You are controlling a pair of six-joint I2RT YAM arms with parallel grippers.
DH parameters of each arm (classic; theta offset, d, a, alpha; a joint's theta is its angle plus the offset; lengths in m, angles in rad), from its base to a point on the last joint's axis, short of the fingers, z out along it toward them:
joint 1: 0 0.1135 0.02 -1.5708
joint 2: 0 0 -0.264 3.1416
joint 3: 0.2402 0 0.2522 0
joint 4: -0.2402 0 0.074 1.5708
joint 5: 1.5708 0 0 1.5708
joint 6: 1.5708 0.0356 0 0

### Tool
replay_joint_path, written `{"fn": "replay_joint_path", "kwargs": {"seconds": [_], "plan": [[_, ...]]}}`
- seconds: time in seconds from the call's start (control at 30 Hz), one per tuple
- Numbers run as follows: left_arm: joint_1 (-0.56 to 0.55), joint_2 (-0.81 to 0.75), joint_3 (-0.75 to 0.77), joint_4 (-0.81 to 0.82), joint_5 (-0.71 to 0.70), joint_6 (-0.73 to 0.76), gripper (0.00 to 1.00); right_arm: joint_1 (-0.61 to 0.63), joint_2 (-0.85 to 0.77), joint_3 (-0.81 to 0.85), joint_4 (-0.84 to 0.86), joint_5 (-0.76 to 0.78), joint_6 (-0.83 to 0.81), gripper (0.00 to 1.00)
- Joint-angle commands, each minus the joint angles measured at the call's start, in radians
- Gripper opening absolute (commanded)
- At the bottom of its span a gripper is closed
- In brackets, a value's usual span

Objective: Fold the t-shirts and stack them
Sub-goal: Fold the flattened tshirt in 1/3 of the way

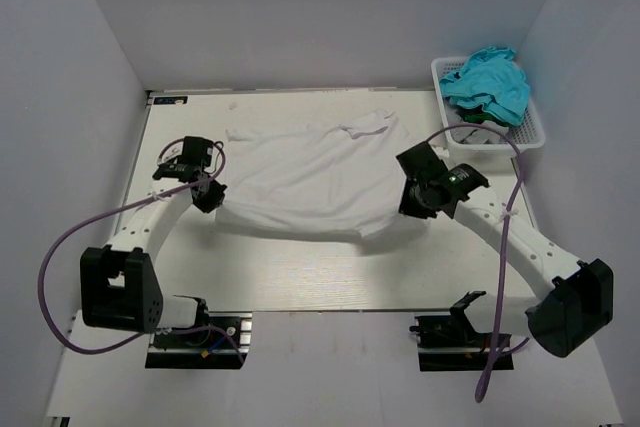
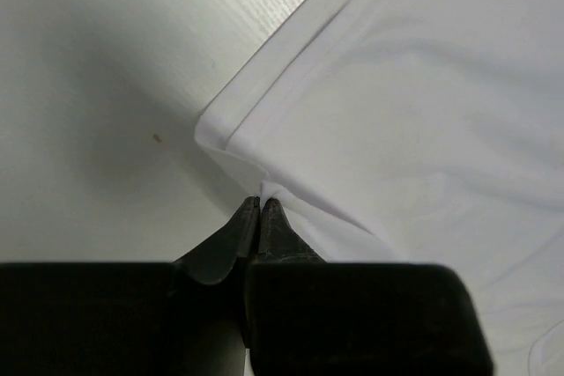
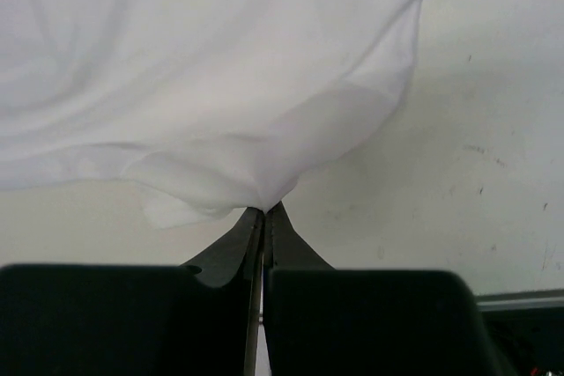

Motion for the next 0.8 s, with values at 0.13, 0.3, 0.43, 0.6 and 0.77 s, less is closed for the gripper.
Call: {"fn": "replay_joint_path", "kwargs": {"seconds": [0.13,0.3,0.43,0.6,0.77], "plan": [[0.007,0.154,0.187,0.009,-0.046,0.0,0.0,-0.084,0.145,0.188,0.061,0.097,-0.098,0.0],[0.007,0.285,0.299,-0.031,-0.095,-0.055,0.0,-0.163,0.252,0.29,0.105,0.061,-0.152,0.0],[0.007,0.385,0.4,-0.049,-0.121,-0.103,0.0,-0.21,0.363,0.372,0.159,0.004,-0.207,0.0],[0.007,0.527,0.535,-0.069,-0.144,-0.124,0.0,-0.249,0.525,0.503,0.229,-0.056,-0.299,0.0],[0.016,0.655,0.655,-0.117,-0.172,-0.167,0.85,-0.279,0.781,0.704,0.207,-0.113,-0.311,0.3]]}}
